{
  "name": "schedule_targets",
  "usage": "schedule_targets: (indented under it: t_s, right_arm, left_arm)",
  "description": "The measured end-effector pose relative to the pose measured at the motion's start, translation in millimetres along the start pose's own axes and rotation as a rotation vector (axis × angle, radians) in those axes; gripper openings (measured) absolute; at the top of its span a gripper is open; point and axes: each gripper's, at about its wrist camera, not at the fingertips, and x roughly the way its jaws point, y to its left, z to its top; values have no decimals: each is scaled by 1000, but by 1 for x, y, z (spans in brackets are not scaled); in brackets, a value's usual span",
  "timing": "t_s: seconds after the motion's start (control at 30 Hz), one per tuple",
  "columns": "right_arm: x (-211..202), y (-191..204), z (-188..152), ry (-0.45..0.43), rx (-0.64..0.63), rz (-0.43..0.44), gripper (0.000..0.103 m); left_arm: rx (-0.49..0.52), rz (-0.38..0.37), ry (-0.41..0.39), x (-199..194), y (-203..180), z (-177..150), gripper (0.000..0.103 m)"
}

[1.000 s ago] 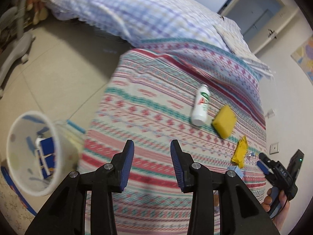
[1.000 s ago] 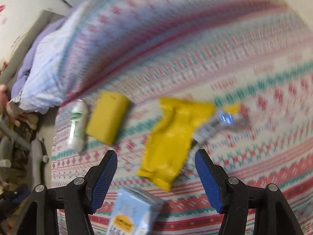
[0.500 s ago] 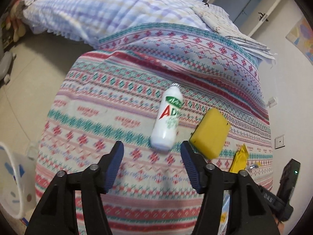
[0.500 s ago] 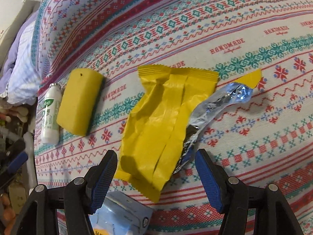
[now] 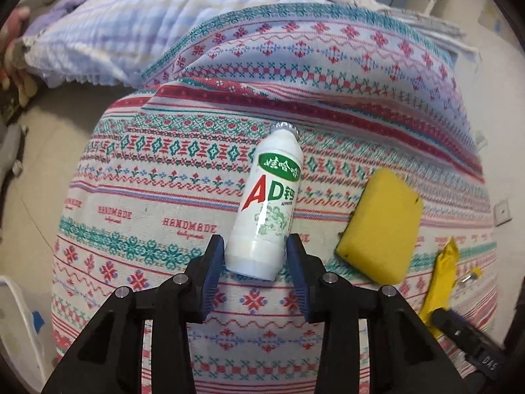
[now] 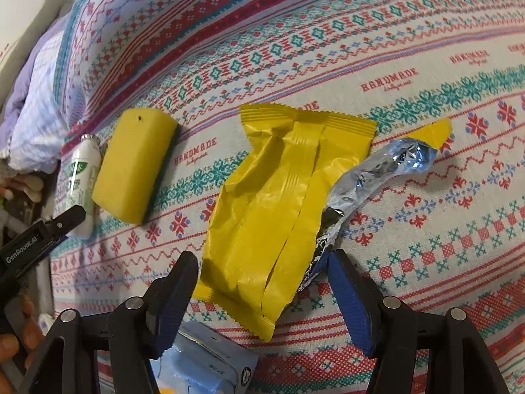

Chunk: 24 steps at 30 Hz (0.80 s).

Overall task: Collect trash
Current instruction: 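Move both grippers back to the bed toward the white bottle and yellow wrapper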

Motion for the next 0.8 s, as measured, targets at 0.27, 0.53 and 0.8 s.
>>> schedule_targets:
  t_s: [0.27, 0.53, 0.8]
  right_arm:
    - [-4, -9, -3, 3, 69, 62, 70]
    - [-15, -2, -1, -32, -31, 64, 14]
    - [-65, 20, -4, -191, -161, 115, 13]
  left_arm:
    - [-23, -6, 2, -19, 1, -9, 41]
    - [-34, -88, -28, -76, -9, -34, 41]
    - [-85, -150, -73, -120, 23, -50, 41]
